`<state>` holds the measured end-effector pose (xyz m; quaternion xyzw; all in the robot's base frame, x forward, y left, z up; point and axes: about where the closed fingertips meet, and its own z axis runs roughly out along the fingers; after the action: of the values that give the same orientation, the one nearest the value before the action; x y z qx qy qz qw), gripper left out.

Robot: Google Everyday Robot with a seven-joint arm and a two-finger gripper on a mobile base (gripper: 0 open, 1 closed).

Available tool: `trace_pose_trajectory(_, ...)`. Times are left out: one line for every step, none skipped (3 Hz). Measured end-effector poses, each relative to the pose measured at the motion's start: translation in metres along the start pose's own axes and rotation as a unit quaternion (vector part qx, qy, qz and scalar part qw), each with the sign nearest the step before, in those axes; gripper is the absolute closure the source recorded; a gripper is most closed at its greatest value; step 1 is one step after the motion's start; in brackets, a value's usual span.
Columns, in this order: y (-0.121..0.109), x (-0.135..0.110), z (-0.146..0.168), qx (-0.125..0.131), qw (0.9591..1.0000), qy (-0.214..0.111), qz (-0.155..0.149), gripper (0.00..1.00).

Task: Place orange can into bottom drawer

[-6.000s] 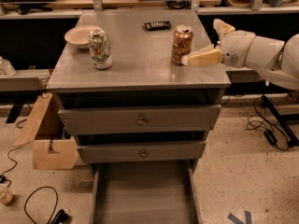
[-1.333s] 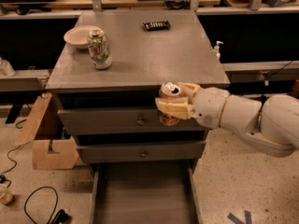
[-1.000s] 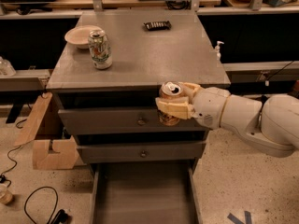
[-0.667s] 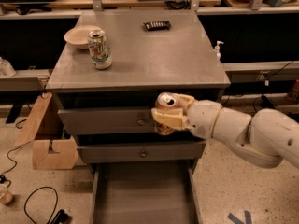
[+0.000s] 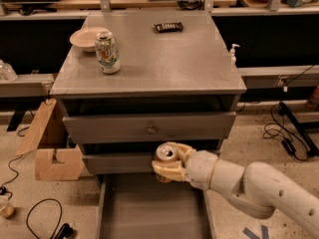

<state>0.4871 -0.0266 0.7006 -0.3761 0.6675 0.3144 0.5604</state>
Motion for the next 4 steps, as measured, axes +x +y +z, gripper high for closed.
trace_pose_trajectory(0.013, 0.053, 0.012, -0.009, 0.9997, -0.003, -0.023, 1.0)
trace_pose_trajectory(0.01, 0.118, 0.029, -0.011, 0.9997, -0.009, -0.021, 1.0)
trace_pose_trajectory(0.012, 0.159, 0.036, -0.025, 0.9994, 0.016, 0.018, 1.0)
trace_pose_trajectory(0.012, 0.165, 0.036, -0.026, 0.9992, 0.021, 0.021, 1.0)
